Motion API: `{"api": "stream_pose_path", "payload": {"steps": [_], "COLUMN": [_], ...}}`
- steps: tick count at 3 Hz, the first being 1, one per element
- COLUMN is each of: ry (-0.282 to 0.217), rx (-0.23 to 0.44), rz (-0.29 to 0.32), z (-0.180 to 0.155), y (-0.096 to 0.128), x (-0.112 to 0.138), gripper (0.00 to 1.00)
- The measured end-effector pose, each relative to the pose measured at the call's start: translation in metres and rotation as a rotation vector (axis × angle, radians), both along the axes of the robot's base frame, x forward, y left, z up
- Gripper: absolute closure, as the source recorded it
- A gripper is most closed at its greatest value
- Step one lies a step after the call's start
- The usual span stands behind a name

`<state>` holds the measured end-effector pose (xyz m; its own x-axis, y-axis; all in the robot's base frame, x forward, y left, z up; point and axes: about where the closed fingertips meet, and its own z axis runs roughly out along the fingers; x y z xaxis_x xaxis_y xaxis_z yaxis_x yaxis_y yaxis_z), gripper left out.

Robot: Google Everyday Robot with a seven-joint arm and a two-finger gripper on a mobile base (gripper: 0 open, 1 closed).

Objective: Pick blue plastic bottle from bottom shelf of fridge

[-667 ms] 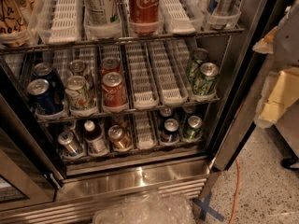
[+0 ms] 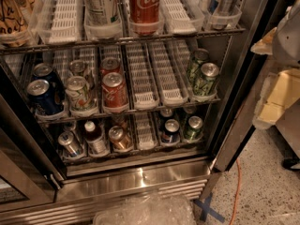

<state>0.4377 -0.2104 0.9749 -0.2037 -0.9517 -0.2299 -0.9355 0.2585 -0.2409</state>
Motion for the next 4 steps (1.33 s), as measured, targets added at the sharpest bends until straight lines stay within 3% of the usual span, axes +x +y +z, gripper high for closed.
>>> {"api": "stream_pose_path", "payload": {"steps": [1, 2, 3, 4], "ry": [0.009, -0.003, 0.035, 0.119], "rx": [0.104, 0.166, 0.199, 0.316], "rz": [0.069, 0.138, 0.161, 0.26], "z": [-0.013, -0.006, -0.011, -0.034], "y": [0.001, 0.019, 0.023, 0.052], "x": [-0.001, -0.007, -0.01, -0.031], "gripper": [0.0, 0.0, 0.0, 0.0]}}
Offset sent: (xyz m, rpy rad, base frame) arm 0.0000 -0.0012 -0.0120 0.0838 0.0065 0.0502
